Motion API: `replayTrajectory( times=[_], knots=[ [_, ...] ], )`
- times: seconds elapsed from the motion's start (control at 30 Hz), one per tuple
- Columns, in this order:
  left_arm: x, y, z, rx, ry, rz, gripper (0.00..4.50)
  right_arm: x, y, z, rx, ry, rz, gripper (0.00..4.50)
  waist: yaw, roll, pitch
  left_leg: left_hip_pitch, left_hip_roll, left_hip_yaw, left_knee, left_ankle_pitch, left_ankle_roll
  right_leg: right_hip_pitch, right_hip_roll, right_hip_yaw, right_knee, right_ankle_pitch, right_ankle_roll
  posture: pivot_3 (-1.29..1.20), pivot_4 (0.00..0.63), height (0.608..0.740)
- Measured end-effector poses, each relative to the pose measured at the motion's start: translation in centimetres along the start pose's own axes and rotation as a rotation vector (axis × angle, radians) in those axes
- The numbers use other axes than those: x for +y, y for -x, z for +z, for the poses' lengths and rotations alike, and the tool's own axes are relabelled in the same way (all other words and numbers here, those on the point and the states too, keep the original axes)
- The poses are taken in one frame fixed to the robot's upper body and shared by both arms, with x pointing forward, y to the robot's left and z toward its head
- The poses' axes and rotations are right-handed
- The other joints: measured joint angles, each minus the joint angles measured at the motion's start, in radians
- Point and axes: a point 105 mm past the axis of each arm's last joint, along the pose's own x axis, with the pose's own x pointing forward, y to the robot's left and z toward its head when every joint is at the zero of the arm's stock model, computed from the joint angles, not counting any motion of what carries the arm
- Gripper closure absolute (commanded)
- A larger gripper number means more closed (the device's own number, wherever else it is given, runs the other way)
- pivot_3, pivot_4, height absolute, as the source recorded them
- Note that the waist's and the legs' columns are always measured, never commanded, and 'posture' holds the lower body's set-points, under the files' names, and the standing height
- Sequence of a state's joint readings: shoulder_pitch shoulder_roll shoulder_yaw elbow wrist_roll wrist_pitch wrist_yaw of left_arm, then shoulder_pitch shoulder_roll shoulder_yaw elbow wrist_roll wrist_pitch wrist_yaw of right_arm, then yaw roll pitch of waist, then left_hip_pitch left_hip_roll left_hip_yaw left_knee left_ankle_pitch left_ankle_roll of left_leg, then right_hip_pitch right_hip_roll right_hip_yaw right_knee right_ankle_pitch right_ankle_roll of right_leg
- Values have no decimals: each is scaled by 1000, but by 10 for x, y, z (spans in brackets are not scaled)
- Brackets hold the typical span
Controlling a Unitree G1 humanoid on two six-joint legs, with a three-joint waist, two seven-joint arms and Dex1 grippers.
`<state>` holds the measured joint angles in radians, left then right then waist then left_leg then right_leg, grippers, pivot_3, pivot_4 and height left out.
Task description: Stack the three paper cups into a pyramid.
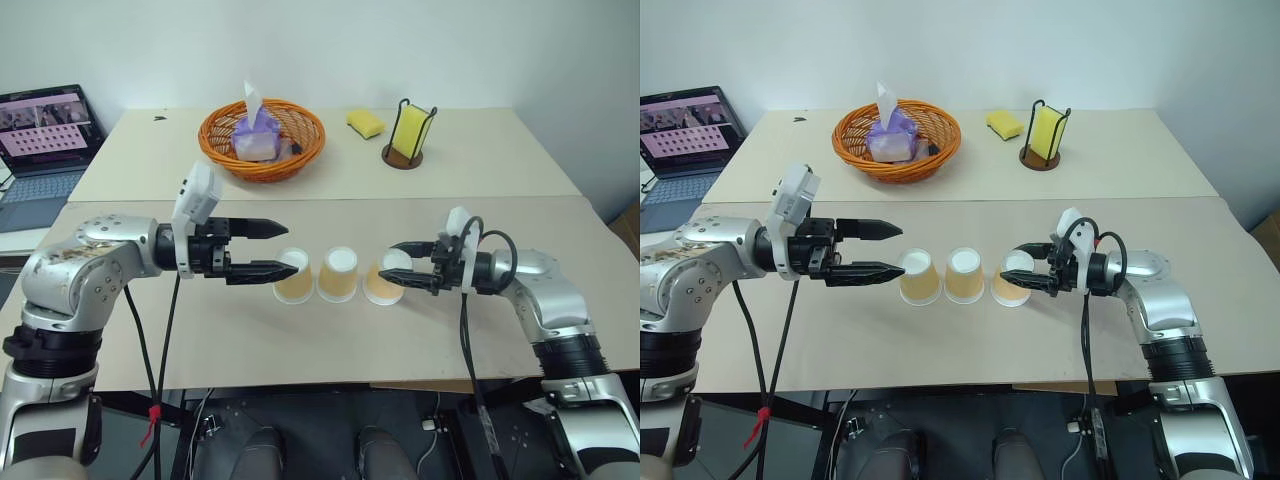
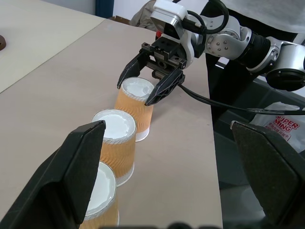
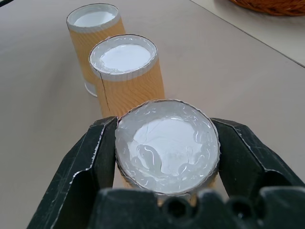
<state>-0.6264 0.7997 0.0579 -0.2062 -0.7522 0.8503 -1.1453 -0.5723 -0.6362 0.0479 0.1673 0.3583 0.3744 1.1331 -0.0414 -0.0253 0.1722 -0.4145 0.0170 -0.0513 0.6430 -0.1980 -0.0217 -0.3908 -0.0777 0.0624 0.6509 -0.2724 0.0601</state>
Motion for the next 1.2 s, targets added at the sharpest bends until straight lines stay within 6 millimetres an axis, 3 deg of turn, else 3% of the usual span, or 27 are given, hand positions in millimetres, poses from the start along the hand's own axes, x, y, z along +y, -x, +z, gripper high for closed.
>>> replayTrajectory(
  times=[0.17,0.23,0.3,0.37,0.47,0.57,0.97,1.2],
  knots=[
    [0,0,0,2,0,1,0,1,0,3,-3,10,3,1762,0,0,0,0,0,0,0,0,0,0,0,0,0,0,0,0,150,732],
    [0,0,-1,2,2,2,0,1,0,16,-14,40,13,1762,-2,1,1,0,0,0,0,0,0,-1,0,0,1,0,0,0,150,732],
    [0,0,-2,3,4,0,0,2,2,45,-34,118,36,1762,-3,2,2,0,0,0,0,0,0,-2,0,1,2,0,0,0,150,732],
    [-1,-1,-2,4,5,-3,0,1,8,90,-68,228,63,1762,-3,4,3,0,0,0,0,0,0,-3,0,1,3,0,0,0,150,732],
    [-1,-3,-4,5,9,-9,0,1,17,140,-112,353,73,1762,-2,4,3,0,0,0,0,0,0,-3,0,1,3,0,0,0,150,732],
    [-1,-5,-7,4,14,-14,0,4,11,162,-136,362,133,1762,-3,4,3,0,0,1,0,0,0,-3,0,1,3,0,0,0,150,732],
    [-2,-3,-11,-3,18,21,0,21,-69,167,-62,157,462,1762,-6,4,3,-9,-1,1,1,1,-1,-15,0,3,13,0,0,0,150,732],
    [-3,-3,-12,8,26,25,0,22,-87,149,3,82,518,1762,-3,5,4,-9,-1,1,1,1,-1,-15,0,2,13,0,0,0,150,732]
  ],
)
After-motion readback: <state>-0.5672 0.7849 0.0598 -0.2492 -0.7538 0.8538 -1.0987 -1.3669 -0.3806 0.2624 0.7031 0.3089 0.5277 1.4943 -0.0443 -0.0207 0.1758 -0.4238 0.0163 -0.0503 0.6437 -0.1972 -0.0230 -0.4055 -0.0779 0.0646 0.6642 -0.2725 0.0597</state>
